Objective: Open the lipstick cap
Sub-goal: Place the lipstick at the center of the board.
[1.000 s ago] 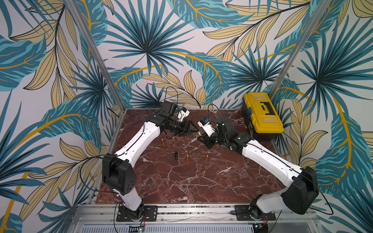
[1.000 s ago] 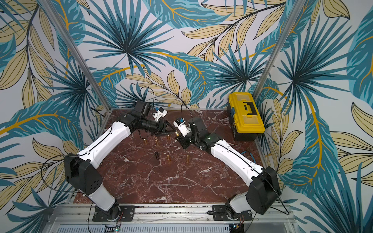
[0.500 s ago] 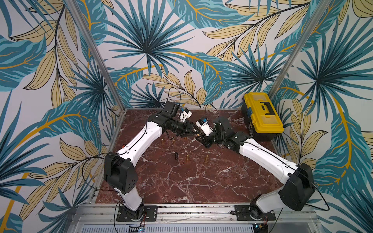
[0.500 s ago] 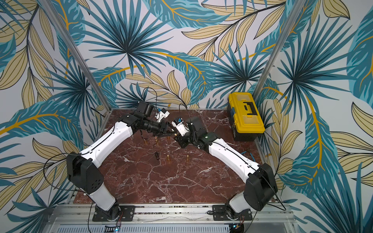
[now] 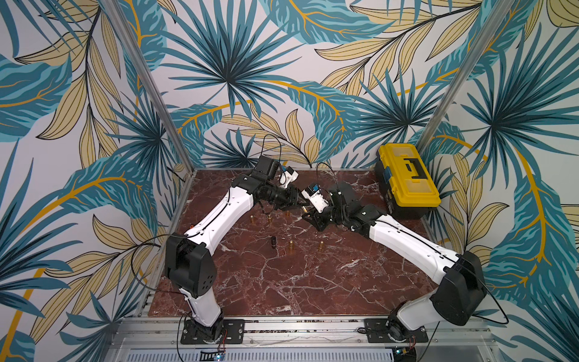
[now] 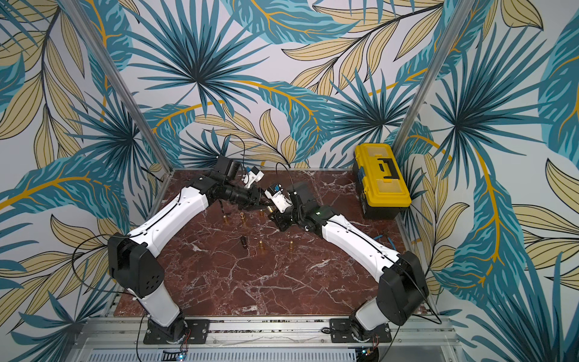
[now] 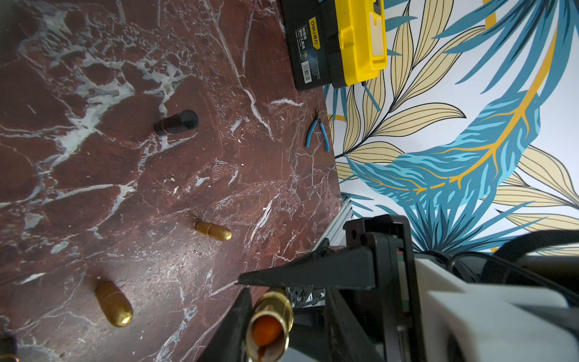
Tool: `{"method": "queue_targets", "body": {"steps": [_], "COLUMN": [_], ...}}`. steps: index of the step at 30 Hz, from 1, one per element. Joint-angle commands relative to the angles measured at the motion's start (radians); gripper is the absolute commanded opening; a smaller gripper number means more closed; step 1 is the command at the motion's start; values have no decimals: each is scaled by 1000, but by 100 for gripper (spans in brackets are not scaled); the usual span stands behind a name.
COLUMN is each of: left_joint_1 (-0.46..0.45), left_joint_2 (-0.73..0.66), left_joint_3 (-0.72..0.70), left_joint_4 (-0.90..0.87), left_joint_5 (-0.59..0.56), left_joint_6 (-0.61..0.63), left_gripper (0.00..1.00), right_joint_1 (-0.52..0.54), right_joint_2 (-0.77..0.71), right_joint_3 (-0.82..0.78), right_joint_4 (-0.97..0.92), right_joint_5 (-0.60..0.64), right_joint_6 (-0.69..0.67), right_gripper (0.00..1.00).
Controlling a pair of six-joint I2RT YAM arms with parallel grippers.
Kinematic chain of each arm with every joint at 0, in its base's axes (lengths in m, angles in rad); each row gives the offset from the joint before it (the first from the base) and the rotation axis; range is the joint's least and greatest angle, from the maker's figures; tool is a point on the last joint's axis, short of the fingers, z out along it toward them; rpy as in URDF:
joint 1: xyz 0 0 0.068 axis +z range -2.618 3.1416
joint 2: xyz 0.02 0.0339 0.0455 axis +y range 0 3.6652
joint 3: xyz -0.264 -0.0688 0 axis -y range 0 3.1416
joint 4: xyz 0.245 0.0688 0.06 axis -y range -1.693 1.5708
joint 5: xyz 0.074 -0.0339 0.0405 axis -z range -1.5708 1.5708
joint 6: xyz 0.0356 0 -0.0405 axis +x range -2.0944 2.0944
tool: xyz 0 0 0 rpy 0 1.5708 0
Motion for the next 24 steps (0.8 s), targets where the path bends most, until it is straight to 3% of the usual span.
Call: {"method": "queue_targets", "body": {"steps": [1, 4, 13, 17, 18, 20, 24], "left_joint_1": [-4, -4, -2, 0, 2, 15, 69], "left_joint_2": [1, -2, 1, 1, 2, 0, -1], "left_joint_3": [27, 24, 22, 23, 24, 29, 65], "left_joint_4": [6, 6, 6, 6, 6, 5, 6], "left_joint_5": [2, -2, -1, 2, 2, -20, -54], "left_joint_6": [14, 17, 20, 22, 23, 19, 21], "left_gripper": [36, 34, 14, 12, 11, 12, 11], "right_joint_1": [5, 6, 5, 5, 6, 5, 6], "right_joint_2": [7, 6, 4, 1, 1, 2, -3], "right_joint_3": [3, 3, 3, 3, 4, 9, 24], "right_joint_4": [13, 12, 5, 0, -2, -10, -39], "right_joint_5": [-5, -6, -5, 1, 6, 21, 45], "right_joint_6": [7, 5, 1, 0, 0, 1, -6], "right_gripper": [3, 3, 4, 5, 9, 33, 42]}}
